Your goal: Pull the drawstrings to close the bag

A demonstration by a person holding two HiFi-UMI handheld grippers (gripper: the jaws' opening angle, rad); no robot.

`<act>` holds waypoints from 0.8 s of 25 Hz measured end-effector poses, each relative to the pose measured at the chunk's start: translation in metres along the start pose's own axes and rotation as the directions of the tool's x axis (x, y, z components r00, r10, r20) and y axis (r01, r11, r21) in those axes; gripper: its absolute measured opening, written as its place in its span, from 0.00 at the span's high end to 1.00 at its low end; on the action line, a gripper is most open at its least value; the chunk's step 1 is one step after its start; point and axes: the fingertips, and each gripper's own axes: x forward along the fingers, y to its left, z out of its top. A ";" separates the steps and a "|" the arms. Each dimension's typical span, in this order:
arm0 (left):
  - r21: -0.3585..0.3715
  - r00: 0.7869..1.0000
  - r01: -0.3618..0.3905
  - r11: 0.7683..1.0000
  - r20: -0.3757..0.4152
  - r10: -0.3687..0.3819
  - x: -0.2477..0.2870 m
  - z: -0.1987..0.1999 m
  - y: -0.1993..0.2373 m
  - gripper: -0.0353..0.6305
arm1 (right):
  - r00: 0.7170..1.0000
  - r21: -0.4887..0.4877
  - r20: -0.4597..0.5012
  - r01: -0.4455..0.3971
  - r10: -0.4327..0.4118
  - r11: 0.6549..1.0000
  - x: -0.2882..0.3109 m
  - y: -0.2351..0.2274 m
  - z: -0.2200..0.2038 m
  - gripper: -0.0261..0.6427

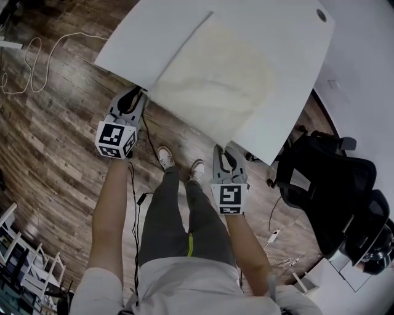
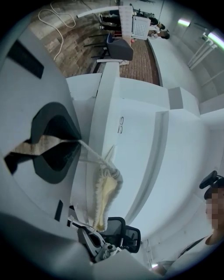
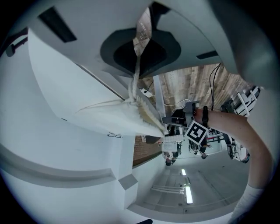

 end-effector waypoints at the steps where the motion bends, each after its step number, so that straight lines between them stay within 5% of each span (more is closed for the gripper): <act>1: 0.003 1.000 0.001 1.000 -0.003 -0.001 0.000 0.000 0.000 0.91 | 1.000 0.004 0.006 0.003 -0.003 1.000 -0.002 0.000 0.001 0.91; 14: 0.075 0.975 -0.212 0.974 0.078 0.206 -0.048 0.042 0.014 0.92 | 0.991 0.003 0.101 0.092 -0.092 0.996 -0.040 -0.032 0.031 0.91; 20: 0.244 0.937 -0.346 0.906 0.040 0.347 -0.073 0.068 0.015 0.92 | 0.973 -0.002 0.131 0.194 -0.192 0.981 -0.071 -0.069 0.049 0.91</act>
